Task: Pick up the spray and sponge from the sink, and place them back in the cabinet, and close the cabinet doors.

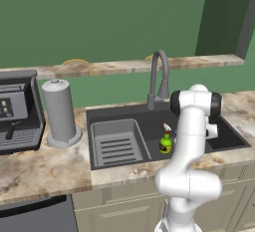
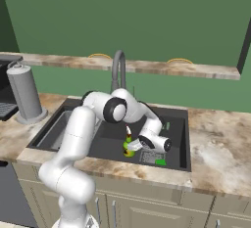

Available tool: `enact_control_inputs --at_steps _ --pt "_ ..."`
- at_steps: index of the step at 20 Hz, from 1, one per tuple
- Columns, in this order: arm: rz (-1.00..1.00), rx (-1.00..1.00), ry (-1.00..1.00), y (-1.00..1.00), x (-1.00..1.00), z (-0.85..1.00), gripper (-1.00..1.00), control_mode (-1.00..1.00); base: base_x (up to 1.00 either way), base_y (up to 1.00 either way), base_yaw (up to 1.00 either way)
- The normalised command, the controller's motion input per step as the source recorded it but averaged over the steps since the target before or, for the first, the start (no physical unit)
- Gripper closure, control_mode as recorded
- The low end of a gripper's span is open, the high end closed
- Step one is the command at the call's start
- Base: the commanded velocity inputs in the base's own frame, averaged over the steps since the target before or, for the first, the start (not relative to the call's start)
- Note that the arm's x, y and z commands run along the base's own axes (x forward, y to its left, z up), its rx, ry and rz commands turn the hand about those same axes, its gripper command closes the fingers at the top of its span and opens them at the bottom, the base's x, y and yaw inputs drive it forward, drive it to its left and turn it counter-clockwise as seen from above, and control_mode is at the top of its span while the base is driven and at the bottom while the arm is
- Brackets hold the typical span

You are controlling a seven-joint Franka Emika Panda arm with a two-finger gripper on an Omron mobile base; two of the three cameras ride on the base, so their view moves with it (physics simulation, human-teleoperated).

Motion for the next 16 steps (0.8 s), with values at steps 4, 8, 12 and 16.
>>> enact_control_inputs --at_steps 4,8,12,16 --pt "0.05 0.00 0.00 0.00 0.00 0.00 -1.00 -1.00 0.00 0.00 0.00" --pt "0.04 0.00 0.00 0.02 0.01 0.00 -1.00 -1.00 0.00 0.00 0.00" --pt "0.04 0.00 0.00 0.07 0.03 0.00 -1.00 -1.00 0.00 0.00 0.00" --pt "0.02 0.00 0.00 0.11 0.06 0.00 -1.00 -1.00 0.00 0.00 0.00"
